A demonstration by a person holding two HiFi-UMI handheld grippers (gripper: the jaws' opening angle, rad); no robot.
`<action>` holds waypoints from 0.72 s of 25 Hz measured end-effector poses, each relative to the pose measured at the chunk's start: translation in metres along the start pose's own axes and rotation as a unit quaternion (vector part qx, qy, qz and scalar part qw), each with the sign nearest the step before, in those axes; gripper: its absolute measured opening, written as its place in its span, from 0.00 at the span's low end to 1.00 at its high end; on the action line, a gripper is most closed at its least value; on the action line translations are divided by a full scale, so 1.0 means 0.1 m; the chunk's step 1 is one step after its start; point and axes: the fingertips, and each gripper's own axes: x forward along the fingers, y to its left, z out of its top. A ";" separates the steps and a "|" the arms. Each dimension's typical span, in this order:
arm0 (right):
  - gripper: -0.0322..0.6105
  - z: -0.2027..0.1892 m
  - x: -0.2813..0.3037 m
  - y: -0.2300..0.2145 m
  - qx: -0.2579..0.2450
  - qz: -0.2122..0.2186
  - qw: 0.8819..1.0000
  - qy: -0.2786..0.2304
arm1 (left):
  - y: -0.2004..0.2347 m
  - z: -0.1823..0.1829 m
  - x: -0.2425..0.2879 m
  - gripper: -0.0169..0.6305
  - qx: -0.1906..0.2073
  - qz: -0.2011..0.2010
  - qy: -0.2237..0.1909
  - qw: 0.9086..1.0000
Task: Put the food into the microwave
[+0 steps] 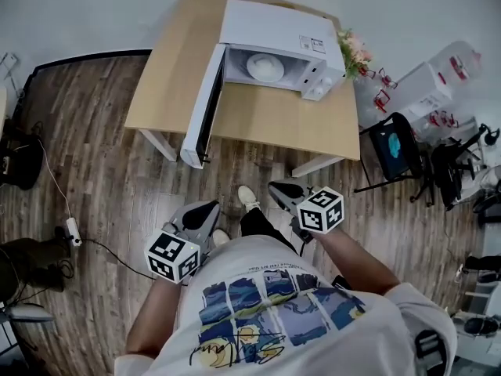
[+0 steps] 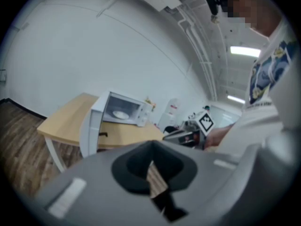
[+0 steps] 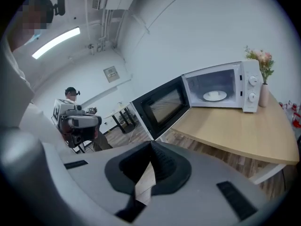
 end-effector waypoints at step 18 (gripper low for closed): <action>0.06 0.14 -0.18 0.58 -0.068 0.017 0.997 -0.034 | -0.08 -0.22 -0.27 0.04 -0.002 0.015 -0.007 1.000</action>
